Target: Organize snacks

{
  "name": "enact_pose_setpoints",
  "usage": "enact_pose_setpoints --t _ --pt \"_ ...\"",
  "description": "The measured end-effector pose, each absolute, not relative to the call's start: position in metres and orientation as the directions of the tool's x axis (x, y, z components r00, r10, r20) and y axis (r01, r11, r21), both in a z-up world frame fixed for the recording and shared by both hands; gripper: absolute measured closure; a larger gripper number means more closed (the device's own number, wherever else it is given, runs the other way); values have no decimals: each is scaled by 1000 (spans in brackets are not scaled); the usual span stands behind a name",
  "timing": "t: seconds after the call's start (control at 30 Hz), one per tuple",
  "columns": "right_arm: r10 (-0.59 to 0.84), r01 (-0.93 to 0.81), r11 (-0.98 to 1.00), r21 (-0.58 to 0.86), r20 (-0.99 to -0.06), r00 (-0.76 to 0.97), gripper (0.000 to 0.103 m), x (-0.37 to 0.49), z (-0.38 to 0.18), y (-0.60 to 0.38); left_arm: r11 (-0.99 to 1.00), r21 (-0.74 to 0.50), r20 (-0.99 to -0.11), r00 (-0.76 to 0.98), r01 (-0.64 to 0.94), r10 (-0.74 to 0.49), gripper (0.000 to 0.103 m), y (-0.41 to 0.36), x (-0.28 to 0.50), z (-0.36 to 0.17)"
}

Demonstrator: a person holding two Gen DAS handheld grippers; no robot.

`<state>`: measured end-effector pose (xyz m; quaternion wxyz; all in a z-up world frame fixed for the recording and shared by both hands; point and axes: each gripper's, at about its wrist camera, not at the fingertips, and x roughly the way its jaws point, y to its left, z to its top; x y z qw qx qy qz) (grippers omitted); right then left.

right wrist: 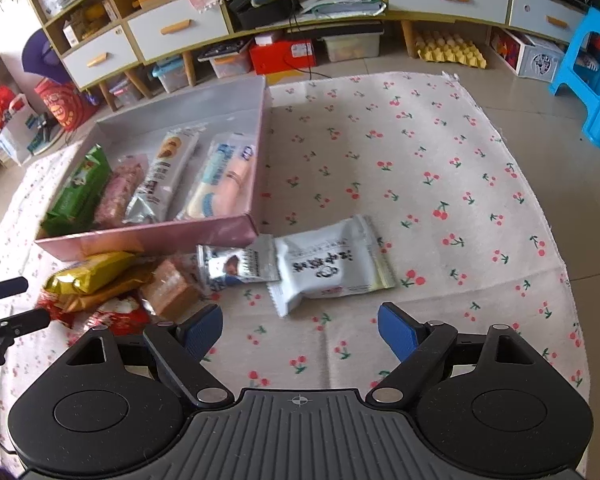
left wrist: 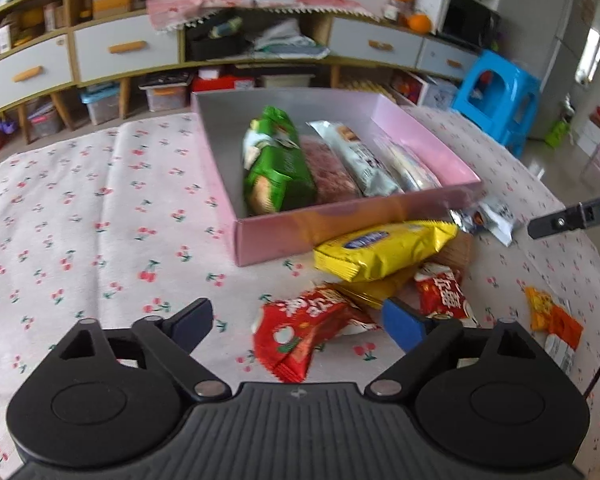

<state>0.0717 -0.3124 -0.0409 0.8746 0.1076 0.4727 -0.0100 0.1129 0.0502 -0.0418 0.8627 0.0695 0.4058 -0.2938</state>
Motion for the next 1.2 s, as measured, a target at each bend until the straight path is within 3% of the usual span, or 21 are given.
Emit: enact_pose_setpoints --t 0.1,0.3,0.37,0.7,1.03,1.2 --pt "83 113 979 168 -842 533 16 74 -48 -317 808 -111 -756 479 578 -446 26 46 113 -45" --pt "56 91 989 117 -865 499 16 80 -65 -319 794 -79 -783 455 603 -424 30 43 114 -49" --pt "53 73 992 104 -861 506 16 83 -68 -319 785 -86 -788 441 613 -430 36 43 113 -49" --pt "50 -45 999 29 -811 582 15 91 -79 -311 787 -37 -816 436 616 -380 44 37 111 -45" --pt "229 -195 970 142 -798 557 16 78 -71 -296 834 -31 -849 426 551 -313 45 52 106 -42" --pt "373 -323 915 242 -812 449 16 66 -64 -280 815 -66 -865 373 576 -334 43 55 98 -42"
